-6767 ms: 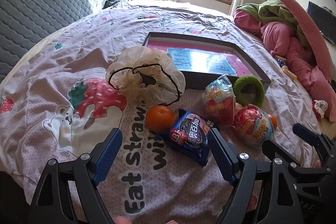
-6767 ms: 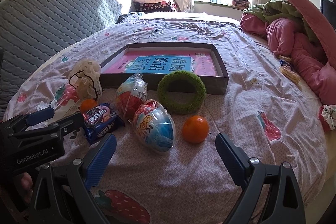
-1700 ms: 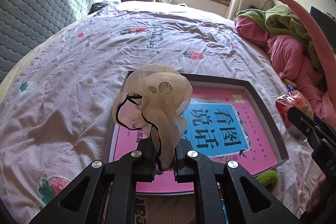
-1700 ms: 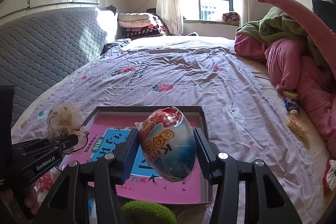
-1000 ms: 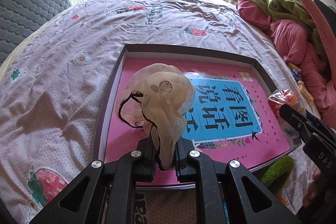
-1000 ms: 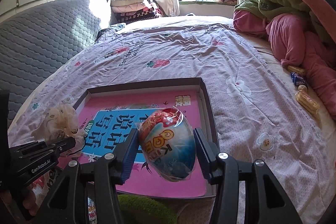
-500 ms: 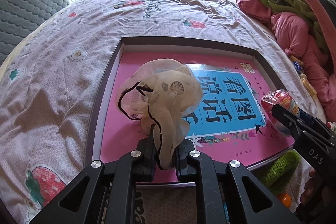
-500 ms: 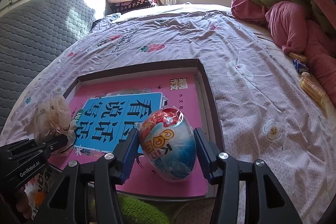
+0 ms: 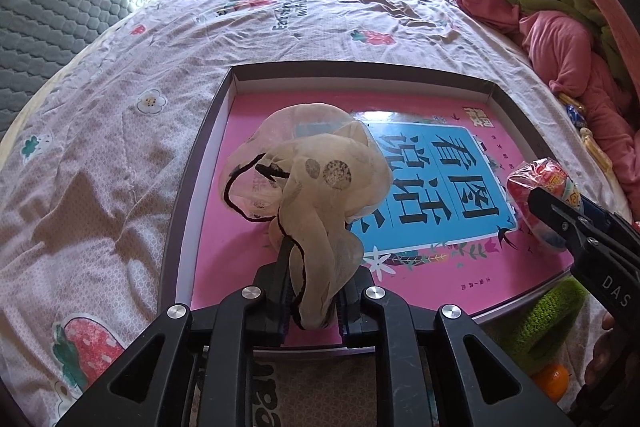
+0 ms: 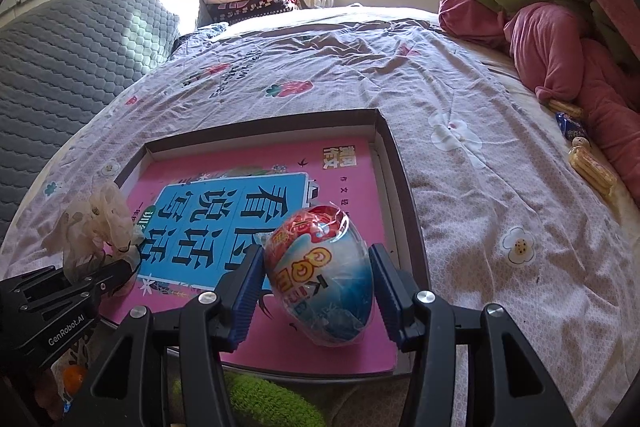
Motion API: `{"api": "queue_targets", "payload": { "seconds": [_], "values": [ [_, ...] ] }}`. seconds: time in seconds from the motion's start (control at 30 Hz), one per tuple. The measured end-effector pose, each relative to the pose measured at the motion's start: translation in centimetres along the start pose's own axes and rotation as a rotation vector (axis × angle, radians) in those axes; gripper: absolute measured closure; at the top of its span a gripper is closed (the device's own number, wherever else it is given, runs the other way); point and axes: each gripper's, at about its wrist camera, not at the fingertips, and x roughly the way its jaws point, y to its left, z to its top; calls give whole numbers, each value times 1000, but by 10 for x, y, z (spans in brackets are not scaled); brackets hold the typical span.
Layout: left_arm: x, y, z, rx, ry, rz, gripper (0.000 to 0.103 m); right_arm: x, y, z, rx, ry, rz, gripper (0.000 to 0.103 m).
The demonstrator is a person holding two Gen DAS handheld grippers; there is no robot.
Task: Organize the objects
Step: 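Carry mesh bag with left gripper while right gripper carries blue egg into tray, then open left gripper releasing bag while right gripper releases egg onto the book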
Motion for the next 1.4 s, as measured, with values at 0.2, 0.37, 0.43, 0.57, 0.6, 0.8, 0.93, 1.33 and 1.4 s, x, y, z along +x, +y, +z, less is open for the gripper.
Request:
{"api": "queue_targets", "payload": {
  "seconds": [0.2,0.37,0.43,0.57,0.6,0.8,0.93,1.33,1.4],
  "values": [
    [1,9,1,-18,29,-40,77,-1,-5,0,6,5,-4,50],
    [0,12,-2,-13,45,-66,67,-4,-9,0,9,3,-8,44],
    [0,10,-3,5,47,-62,64,-6,-10,-1,8,2,-8,42],
    [-3,12,-4,-3,48,-69,62,-9,-13,0,10,-6,-11,38],
    [-4,12,-5,-5,47,-70,62,-10,-14,0,13,-9,-6,38],
    [-8,9,-8,16,27,-53,60,-16,-13,-1,0,-20,-6,37],
    [-18,5,-12,32,6,-87,52,-21,-14,-1,-2,-34,-8,33],
    [-50,3,-27,64,-69,-81,51,-38,-16,-3,-7,-71,0,32],
    [-58,2,-30,79,-87,-83,51,-42,-15,-4,-11,-78,1,32]
  ]
}}
